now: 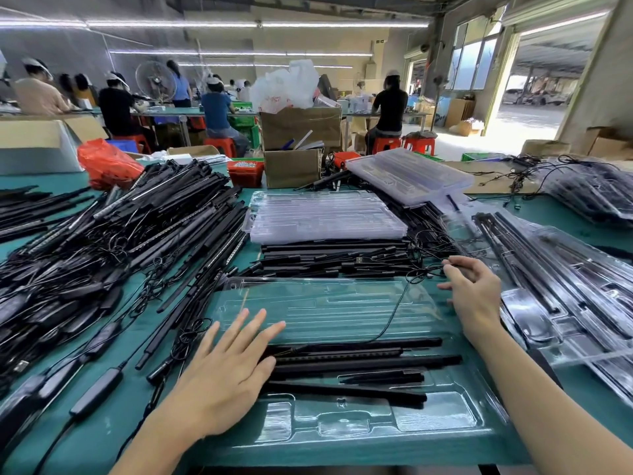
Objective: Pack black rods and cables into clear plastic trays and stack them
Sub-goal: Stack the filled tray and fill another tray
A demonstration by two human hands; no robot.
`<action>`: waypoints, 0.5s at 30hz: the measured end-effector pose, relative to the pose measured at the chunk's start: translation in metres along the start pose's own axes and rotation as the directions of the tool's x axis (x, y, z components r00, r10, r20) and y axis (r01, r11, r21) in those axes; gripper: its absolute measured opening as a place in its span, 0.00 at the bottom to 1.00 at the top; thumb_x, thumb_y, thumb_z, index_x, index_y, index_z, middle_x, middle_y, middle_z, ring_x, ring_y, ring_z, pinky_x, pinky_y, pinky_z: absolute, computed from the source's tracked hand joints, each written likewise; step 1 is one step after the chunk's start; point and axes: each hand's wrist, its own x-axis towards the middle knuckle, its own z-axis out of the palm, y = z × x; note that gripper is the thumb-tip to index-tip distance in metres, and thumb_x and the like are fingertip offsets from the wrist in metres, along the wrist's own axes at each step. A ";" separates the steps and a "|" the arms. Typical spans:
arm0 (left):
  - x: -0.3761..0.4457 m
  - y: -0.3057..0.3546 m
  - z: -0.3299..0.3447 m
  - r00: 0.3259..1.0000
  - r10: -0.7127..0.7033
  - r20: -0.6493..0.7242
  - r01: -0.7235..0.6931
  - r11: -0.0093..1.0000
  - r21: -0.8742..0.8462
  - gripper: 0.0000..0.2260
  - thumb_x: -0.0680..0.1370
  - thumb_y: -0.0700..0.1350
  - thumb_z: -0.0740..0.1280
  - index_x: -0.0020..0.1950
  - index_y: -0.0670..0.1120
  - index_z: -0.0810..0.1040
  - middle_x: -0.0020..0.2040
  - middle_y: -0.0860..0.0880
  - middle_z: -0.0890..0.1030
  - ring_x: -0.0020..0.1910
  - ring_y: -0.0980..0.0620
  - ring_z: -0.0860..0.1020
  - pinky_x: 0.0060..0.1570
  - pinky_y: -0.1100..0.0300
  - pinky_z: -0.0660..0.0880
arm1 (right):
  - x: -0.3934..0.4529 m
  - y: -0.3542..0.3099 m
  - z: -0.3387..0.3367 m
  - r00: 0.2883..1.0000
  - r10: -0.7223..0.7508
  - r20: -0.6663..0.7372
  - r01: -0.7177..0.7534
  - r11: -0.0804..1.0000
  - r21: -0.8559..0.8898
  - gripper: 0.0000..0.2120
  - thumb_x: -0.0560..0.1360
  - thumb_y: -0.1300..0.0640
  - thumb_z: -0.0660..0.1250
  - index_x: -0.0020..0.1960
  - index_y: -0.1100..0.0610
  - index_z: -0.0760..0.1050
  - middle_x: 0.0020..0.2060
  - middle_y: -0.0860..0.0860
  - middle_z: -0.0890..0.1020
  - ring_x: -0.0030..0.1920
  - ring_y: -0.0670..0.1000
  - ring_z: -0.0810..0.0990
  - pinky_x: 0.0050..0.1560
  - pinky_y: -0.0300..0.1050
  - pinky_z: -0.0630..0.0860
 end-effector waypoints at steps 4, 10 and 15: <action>0.007 0.005 -0.005 0.996 -0.086 -0.012 0.084 0.988 -0.130 0.32 0.72 0.72 0.34 0.76 0.70 0.48 0.80 0.63 0.38 0.74 0.65 0.28 0.75 0.50 0.28 | -0.003 -0.012 0.004 0.998 -0.034 -0.053 0.035 0.999 0.013 0.06 0.78 0.61 0.68 0.49 0.50 0.78 0.48 0.52 0.85 0.40 0.51 0.83 0.39 0.49 0.79; 0.021 0.011 0.005 0.975 -0.183 -0.124 0.190 0.981 0.046 0.29 0.77 0.68 0.34 0.78 0.66 0.36 0.80 0.54 0.31 0.74 0.54 0.24 0.74 0.45 0.29 | -0.009 -0.039 0.012 0.991 -0.121 -0.058 0.127 0.985 0.116 0.10 0.78 0.65 0.66 0.48 0.51 0.77 0.47 0.50 0.84 0.35 0.45 0.84 0.29 0.37 0.79; 0.027 0.011 0.008 0.970 -0.200 -0.138 0.210 0.976 0.057 0.28 0.79 0.66 0.36 0.80 0.64 0.39 0.82 0.52 0.36 0.77 0.52 0.27 0.76 0.43 0.33 | -0.023 -0.068 0.026 0.973 -0.216 -0.082 0.229 0.949 0.218 0.12 0.78 0.67 0.65 0.48 0.50 0.78 0.49 0.53 0.85 0.38 0.51 0.86 0.27 0.41 0.79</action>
